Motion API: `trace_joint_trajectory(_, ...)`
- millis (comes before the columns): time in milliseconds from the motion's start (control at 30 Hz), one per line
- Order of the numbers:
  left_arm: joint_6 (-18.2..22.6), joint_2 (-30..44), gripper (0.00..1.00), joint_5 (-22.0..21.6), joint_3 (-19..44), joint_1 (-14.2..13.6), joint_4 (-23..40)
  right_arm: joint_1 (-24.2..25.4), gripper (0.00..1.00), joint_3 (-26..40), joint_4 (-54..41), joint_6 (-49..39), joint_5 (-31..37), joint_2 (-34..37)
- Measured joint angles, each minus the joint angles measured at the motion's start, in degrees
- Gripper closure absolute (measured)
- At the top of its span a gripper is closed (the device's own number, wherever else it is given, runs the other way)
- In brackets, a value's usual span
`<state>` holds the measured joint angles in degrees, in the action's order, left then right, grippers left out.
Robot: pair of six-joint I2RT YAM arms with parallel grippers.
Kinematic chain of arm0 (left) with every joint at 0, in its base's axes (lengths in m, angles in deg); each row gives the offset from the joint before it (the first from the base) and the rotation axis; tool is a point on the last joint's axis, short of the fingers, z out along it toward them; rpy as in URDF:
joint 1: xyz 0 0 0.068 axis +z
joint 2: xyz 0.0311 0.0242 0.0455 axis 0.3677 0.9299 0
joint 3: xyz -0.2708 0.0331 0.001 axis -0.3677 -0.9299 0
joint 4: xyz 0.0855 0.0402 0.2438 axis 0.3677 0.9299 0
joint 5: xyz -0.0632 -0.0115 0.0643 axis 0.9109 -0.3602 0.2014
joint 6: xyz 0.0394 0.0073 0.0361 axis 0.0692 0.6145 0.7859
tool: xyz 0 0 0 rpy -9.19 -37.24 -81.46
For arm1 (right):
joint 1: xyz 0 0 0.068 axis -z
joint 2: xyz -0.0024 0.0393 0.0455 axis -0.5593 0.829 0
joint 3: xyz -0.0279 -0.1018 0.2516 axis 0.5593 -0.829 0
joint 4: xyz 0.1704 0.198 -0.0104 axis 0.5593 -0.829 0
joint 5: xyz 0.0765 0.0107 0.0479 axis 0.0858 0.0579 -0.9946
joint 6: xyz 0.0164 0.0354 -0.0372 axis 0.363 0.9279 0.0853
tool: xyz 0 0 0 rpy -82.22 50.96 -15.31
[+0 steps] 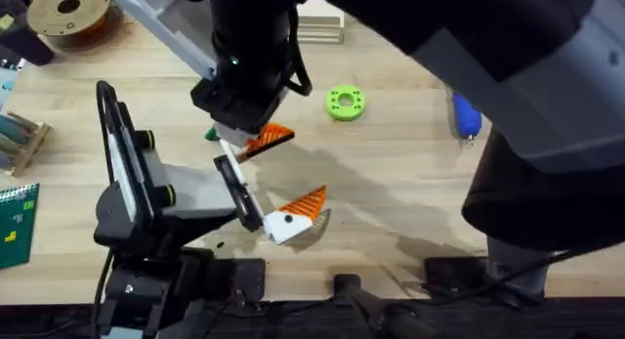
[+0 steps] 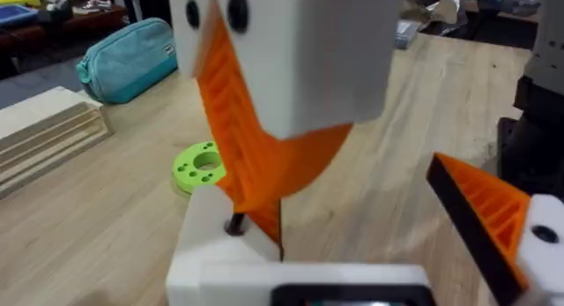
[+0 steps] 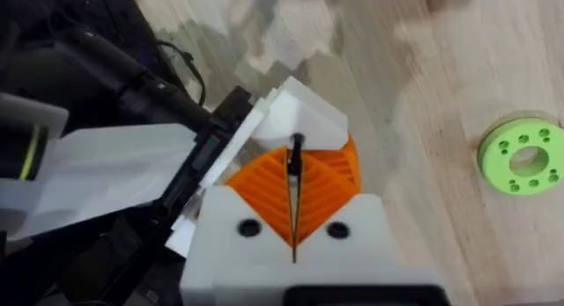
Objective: Pick up the gripper from the table and insert it into the empty holder that is missing its gripper. Then pick up a screw, insert it into the mounting hole, and use the screwdriver to tighten it. Finally, clean up the table by picking up the vegetable and placing it into the bucket.
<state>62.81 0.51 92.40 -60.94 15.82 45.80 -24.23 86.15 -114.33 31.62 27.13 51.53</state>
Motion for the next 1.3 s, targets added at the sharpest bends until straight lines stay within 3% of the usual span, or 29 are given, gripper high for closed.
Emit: trace_joint_trajectory(1300,0.42,0.01,0.005,0.01,0.00,0.00,0.00,0.11,0.997,2.67,-0.35,1.31,1.16,0.00)
